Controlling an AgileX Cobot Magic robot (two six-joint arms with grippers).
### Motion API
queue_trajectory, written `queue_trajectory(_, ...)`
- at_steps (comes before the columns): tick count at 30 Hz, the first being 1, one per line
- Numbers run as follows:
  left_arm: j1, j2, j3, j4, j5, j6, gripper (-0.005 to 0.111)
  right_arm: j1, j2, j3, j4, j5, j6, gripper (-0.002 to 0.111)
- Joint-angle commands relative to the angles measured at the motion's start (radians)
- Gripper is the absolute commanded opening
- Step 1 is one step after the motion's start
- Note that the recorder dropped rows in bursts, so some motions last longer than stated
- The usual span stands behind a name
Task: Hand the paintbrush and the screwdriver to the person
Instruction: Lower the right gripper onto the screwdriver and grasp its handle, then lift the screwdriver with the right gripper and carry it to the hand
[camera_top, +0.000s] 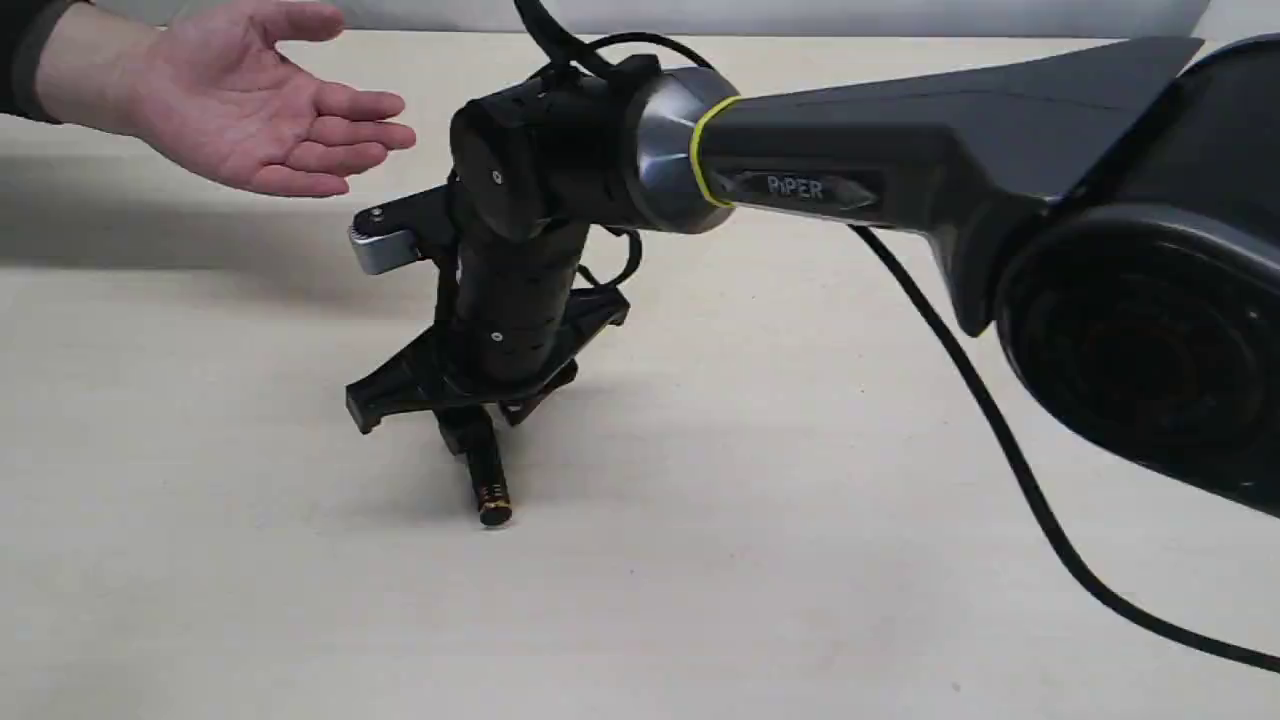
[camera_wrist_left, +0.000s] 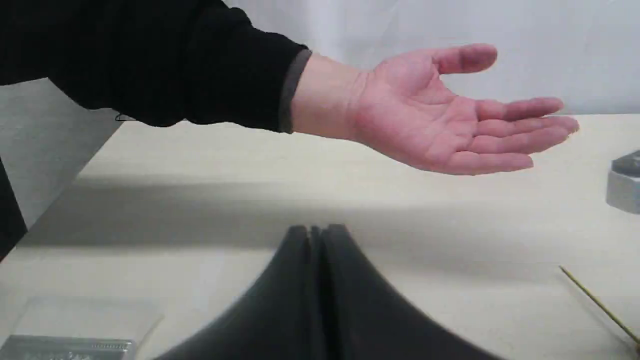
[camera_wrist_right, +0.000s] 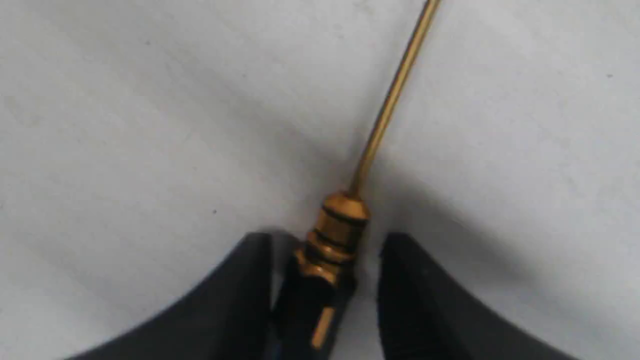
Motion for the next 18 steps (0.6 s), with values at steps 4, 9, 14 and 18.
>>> queue_trajectory(4, -0.008, -0.002, 0.002, -0.004, -0.004, -0.002, 0.000, 0.001, 0.020, 0.004, -0.031, 0.018, -0.058, 0.004)
queue_trajectory(9, -0.008, -0.002, 0.002, -0.004, -0.004, -0.002, 0.000, 0.007, -0.025, 0.004, 0.004, 0.100, -0.115, 0.004)
queue_trajectory(14, -0.008, -0.002, 0.002, -0.004, -0.004, -0.002, 0.000, 0.071, -0.145, 0.004, -0.013, 0.231, -0.171, 0.004)
queue_trajectory(18, -0.008, -0.002, 0.002, -0.004, -0.004, -0.002, 0.000, 0.143, -0.280, 0.004, -0.053, 0.171, -0.211, 0.004)
